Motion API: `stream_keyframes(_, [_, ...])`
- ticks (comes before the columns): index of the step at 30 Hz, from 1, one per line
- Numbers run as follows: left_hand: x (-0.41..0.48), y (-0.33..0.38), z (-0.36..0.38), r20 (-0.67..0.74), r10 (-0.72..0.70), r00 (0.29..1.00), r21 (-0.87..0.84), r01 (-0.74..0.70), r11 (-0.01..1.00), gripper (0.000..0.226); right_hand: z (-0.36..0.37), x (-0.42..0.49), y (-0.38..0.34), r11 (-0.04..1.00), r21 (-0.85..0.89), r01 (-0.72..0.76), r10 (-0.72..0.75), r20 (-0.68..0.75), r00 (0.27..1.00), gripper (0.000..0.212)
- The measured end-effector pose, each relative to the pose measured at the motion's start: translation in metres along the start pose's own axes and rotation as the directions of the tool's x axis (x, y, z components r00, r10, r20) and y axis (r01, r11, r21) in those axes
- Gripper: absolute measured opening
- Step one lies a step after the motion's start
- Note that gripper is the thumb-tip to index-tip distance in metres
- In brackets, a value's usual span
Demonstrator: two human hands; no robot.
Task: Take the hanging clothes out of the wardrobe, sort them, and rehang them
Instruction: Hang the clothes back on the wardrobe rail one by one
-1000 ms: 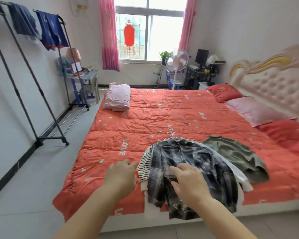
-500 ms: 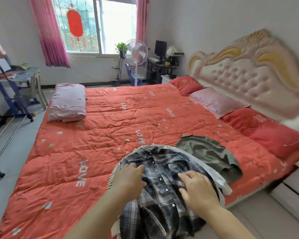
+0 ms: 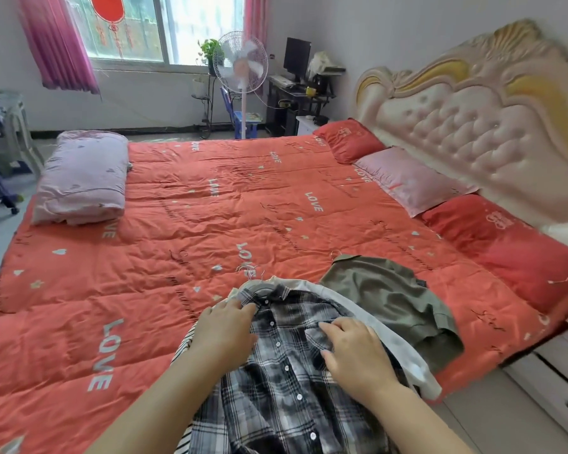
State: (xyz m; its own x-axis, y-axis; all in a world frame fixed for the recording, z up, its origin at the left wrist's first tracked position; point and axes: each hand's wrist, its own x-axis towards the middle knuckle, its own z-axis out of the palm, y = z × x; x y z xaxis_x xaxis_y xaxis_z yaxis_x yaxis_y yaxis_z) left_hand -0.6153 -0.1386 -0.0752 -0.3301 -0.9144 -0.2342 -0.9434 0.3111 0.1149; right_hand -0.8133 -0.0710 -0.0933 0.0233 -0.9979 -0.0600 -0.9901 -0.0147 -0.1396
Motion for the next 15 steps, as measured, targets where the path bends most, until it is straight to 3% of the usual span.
stream_keyframes(8, [0.118,0.063,-0.006,0.008,-0.101,0.995,-0.016,0.101,0.995,0.054,-0.008,0.110,0.107,0.996,0.017,0.090,-0.090,0.023,0.996,0.042])
stream_keyframes(15, [0.186,0.120,-0.011,-0.022,-0.102,0.995,-0.025,0.101,0.995,0.051,-0.026,0.165,0.180,0.994,0.002,0.109,-0.109,0.056,0.993,0.040])
